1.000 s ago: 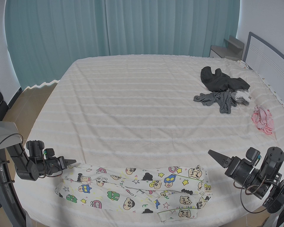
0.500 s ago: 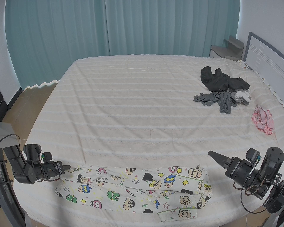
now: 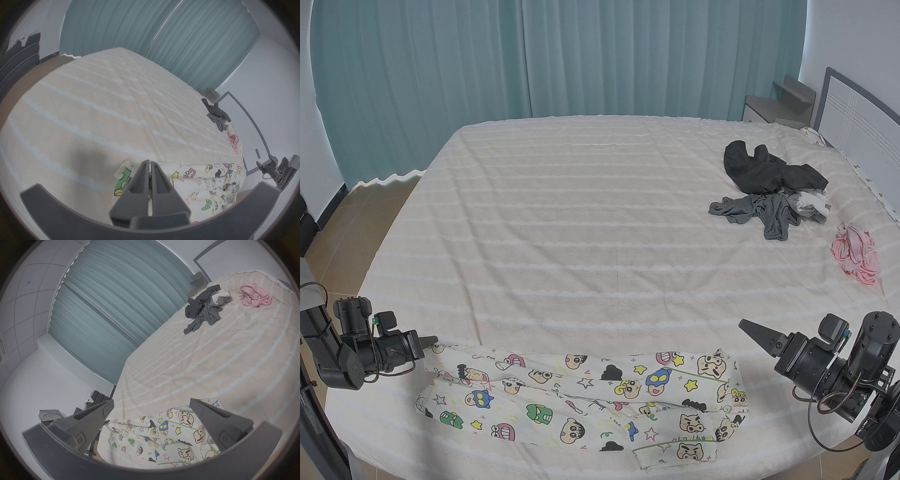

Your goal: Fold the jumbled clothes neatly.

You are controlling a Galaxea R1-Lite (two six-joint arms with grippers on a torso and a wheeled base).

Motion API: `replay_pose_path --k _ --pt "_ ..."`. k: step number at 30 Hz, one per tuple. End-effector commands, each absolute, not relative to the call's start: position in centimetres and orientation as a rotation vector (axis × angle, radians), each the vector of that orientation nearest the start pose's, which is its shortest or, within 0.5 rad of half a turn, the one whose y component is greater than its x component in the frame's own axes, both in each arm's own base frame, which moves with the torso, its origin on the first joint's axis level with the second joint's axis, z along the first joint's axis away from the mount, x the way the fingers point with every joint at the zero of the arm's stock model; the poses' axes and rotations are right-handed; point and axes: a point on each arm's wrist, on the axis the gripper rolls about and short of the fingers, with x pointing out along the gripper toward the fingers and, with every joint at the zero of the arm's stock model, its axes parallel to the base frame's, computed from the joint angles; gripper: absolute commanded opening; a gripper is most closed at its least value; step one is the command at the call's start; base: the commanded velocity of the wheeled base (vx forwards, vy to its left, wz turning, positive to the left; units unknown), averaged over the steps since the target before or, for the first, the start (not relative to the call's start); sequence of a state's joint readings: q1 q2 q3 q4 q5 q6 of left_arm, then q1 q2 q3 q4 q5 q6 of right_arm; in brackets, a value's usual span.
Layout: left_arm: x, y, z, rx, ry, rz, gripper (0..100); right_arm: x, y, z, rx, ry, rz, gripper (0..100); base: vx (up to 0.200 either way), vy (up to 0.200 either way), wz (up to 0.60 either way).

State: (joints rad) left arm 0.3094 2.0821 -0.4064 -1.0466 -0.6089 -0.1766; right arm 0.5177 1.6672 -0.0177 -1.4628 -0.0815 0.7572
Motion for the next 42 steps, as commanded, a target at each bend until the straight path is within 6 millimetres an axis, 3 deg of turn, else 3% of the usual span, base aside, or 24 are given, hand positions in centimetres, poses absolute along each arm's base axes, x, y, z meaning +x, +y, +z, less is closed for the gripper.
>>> replay_pose_path --k 1,14,27,42 --pt "27.3 7.8 2.7 -0.444 0.564 -0.229 0 16.4 9.1 9.7 0.682 0.351 0.339 100 0.000 0.000 0.00" --pt "27.0 7.8 2.8 -0.418 0.535 -0.236 0 16.4 9.1 9.7 0.682 0.351 0.339 100 0.000 0.000 0.00" --pt "25.4 9.6 0.5 -0.257 0.590 -0.254 0 16.5 9.2 9.5 0.681 0.360 0.336 100 0.000 0.000 0.00" --pt "24.4 8.2 -0.6 -0.191 0.646 -0.328 0 16.4 9.2 9.3 0.677 0.373 0.332 100 0.000 0.000 0.00"
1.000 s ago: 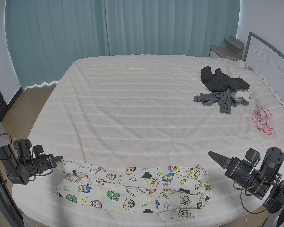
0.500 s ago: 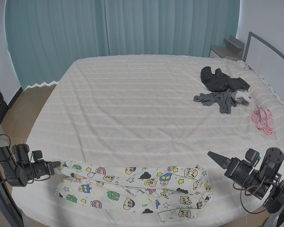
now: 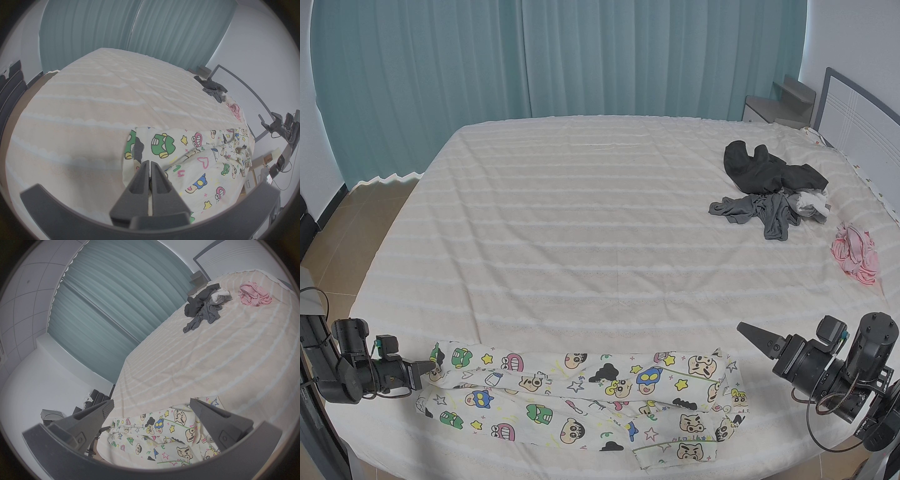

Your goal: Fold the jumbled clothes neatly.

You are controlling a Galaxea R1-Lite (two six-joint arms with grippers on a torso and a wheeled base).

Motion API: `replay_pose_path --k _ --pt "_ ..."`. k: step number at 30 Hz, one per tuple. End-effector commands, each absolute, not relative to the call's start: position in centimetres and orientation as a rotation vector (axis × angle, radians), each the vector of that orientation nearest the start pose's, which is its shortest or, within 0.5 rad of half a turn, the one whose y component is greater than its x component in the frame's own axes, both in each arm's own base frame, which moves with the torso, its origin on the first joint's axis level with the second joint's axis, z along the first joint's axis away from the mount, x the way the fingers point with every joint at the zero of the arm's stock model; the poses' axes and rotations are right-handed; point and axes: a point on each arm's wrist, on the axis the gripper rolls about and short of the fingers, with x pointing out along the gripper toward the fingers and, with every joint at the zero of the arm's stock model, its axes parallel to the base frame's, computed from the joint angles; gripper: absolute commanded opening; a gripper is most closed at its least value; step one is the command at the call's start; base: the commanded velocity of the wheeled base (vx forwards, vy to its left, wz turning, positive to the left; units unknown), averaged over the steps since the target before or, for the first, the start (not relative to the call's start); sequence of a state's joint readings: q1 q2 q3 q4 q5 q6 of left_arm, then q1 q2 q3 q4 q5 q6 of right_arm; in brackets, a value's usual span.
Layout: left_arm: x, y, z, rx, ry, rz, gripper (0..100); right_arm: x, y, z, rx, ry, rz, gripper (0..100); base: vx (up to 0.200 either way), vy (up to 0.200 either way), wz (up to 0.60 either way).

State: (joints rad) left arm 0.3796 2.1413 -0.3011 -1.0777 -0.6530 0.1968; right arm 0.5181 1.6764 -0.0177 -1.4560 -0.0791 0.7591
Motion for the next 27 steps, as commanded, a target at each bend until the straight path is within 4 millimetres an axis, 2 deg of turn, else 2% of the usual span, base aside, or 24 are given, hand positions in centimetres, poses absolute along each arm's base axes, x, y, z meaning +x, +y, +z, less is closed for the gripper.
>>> replay_pose_path --k 1,3,4,12,17,18,20,21,22,25,26,27 --pt "24.3 8.2 -0.7 -0.194 0.651 -0.328 0 16.4 9.2 9.3 0.675 0.378 0.332 100 0.000 0.000 0.00" --pt "24.2 8.1 -0.9 -0.198 0.660 -0.329 0 16.4 9.2 9.3 0.675 0.379 0.332 100 0.000 0.000 0.00" --pt "24.1 8.1 -0.9 -0.198 0.662 -0.330 100 16.4 9.2 9.3 0.675 0.379 0.332 100 0.000 0.000 0.00" --pt "23.8 8.3 -0.9 -0.208 0.664 -0.316 100 16.4 9.2 9.0 0.666 0.397 0.329 100 0.000 0.000 0.00" --pt "23.6 8.8 -0.2 -0.295 0.649 -0.265 100 17.5 9.7 8.5 0.651 0.440 0.352 100 0.000 0.000 0.00" --pt "23.6 8.8 0.6 -0.385 0.634 -0.248 100 18.5 10.2 8.5 0.643 0.446 0.351 100 0.000 0.000 0.00" --pt "23.6 8.8 0.6 -0.385 0.634 -0.248 100 18.5 10.2 8.5 0.643 0.446 0.351 100 0.000 0.000 0.00" --pt "23.5 8.7 2.3 -0.566 0.601 -0.260 100 20.5 10.8 8.2 0.587 0.518 0.312 100 0.000 0.000 0.00" --pt "23.4 8.6 2.8 -0.613 0.590 -0.273 100 21.1 11.0 8.2 0.569 0.549 0.305 100 0.000 0.000 0.00" --pt "23.1 8.5 4.4 -0.774 0.571 -0.316 100 22.1 11.4 7.9 0.542 0.650 0.300 100 0.000 0.000 0.00" --pt "23.1 8.5 4.4 -0.774 0.571 -0.316 100 22.1 11.4 7.9 0.542 0.650 0.300 100 0.000 0.000 0.00" --pt "23.0 8.5 4.9 -0.873 0.579 -0.364 100 22.7 11.6 7.3 0.522 0.705 0.310 100 0.000 0.000 0.00"
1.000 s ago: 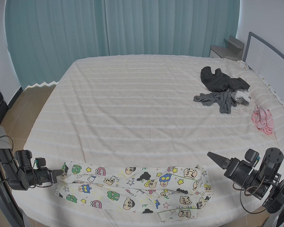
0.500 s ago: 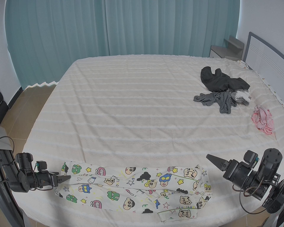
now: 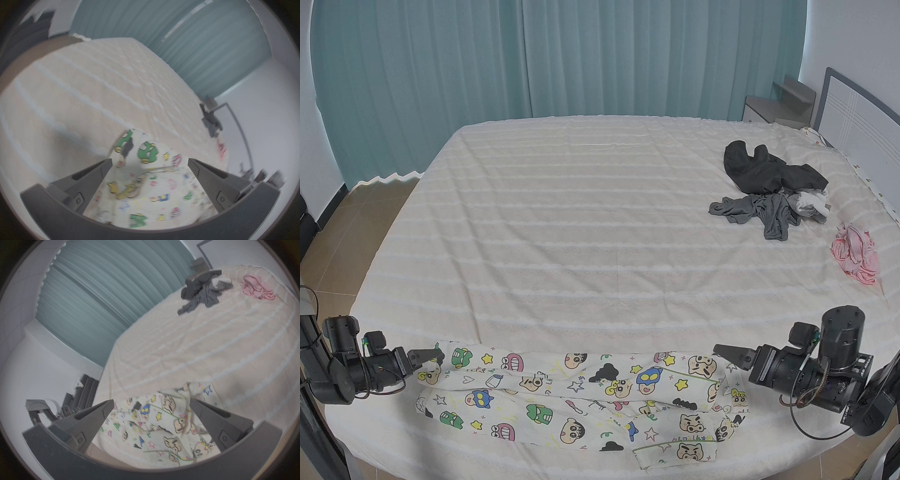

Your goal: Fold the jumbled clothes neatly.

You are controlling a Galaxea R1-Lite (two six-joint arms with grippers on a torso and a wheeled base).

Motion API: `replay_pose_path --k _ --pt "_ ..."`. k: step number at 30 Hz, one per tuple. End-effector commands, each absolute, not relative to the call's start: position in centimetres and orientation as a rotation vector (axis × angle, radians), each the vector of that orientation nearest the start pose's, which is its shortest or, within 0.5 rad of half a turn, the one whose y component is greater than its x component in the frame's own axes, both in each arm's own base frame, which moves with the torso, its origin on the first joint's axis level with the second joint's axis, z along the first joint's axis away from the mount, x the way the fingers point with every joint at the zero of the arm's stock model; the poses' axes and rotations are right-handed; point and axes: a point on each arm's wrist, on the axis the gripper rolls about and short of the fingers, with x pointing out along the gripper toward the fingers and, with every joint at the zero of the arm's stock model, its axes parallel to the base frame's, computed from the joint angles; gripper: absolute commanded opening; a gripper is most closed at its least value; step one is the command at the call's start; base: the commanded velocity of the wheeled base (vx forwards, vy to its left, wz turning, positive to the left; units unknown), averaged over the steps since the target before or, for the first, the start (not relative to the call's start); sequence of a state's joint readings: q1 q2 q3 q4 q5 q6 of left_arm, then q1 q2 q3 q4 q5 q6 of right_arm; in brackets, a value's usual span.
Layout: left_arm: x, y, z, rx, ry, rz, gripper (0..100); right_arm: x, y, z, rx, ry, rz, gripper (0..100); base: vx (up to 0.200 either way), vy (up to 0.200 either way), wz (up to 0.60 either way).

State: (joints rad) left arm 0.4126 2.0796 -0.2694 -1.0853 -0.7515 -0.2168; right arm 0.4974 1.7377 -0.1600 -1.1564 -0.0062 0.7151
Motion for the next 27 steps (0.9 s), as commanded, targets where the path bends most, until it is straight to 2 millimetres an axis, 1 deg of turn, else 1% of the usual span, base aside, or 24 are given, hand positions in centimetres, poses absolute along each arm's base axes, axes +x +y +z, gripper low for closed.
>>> replay_pose_path --k 1,4,6,10,14,18,19,27 --pt "23.0 8.4 4.9 -0.895 0.586 -0.384 100 23.1 11.7 7.0 0.511 0.721 0.304 100 0.000 0.000 0.00" --pt "22.4 8.1 4.4 -0.924 0.614 -0.404 100 23.8 11.7 5.7 0.471 0.762 0.286 100 0.000 0.000 0.00" --pt "22.3 8.0 4.3 -0.932 0.622 -0.411 100 24.0 11.9 5.2 0.461 0.772 0.285 100 0.000 0.000 0.00" --pt "22.3 8.1 4.2 -0.932 0.623 -0.412 100 24.4 12.1 5.0 0.458 0.779 0.288 100 0.000 0.000 0.00" --pt "22.3 8.1 3.8 -0.942 0.634 -0.408 100 25.0 12.5 4.3 0.442 0.794 0.289 100 0.000 0.000 0.00" --pt "22.4 8.2 3.7 -0.946 0.636 -0.402 100 25.0 12.6 4.1 0.437 0.799 0.292 100 0.000 0.000 0.00" --pt "22.4 8.3 3.6 -0.948 0.637 -0.400 100 24.9 12.7 4.1 0.435 0.803 0.297 0 0.000 0.000 0.00" --pt "22.3 8.4 3.1 -0.962 0.650 -0.389 100 24.2 13.0 4.7 0.428 0.784 0.316 0 0.000 0.000 0.00"
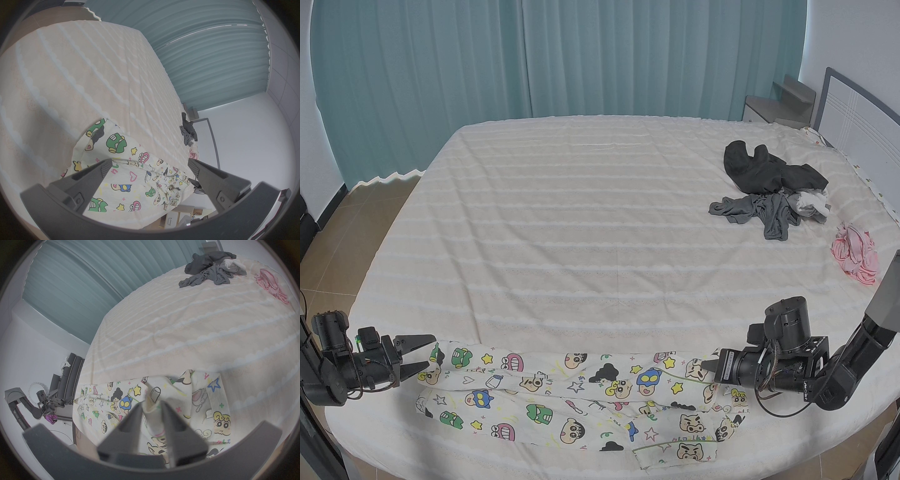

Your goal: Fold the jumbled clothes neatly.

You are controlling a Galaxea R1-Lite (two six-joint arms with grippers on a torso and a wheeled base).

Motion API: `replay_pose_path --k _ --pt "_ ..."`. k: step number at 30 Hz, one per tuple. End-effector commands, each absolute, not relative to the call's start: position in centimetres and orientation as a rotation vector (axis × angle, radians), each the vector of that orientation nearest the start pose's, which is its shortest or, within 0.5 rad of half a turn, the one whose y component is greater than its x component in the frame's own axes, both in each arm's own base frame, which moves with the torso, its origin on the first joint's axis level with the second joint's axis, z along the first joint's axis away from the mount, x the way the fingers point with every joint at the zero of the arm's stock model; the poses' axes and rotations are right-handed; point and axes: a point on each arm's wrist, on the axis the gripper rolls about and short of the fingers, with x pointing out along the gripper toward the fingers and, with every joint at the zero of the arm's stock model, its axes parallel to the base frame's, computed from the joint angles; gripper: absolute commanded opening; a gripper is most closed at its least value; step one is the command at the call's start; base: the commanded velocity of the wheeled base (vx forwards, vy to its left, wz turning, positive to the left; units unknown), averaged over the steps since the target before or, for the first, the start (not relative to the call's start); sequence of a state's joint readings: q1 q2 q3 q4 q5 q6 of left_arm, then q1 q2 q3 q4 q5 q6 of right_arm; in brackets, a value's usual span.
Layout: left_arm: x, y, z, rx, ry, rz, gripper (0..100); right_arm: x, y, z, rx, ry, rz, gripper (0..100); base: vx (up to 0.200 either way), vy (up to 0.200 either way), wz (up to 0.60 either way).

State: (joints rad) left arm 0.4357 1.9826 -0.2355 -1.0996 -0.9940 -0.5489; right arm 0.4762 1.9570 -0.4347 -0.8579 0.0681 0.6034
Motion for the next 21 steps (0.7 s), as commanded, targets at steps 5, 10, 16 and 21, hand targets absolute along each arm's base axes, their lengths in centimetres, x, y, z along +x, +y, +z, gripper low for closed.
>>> replay_pose_path --k 5,10,16,21 --pt "22.1 8.3 3.0 -0.967 0.656 -0.387 100 23.7 13.2 6.0 0.430 0.741 0.339 0 0.000 0.000 0.00" --pt "22.1 8.3 3.0 -0.967 0.657 -0.387 100 23.6 13.4 7.7 0.419 0.669 0.387 0 0.000 0.000 0.00" --pt "22.1 8.3 2.8 -0.961 0.661 -0.390 100 24.1 13.7 8.2 0.371 0.588 0.452 0 0.000 0.000 0.00" --pt "22.1 8.3 2.6 -0.947 0.664 -0.394 100 25.5 14.1 7.4 0.343 0.600 0.465 0 0.000 0.000 0.00"
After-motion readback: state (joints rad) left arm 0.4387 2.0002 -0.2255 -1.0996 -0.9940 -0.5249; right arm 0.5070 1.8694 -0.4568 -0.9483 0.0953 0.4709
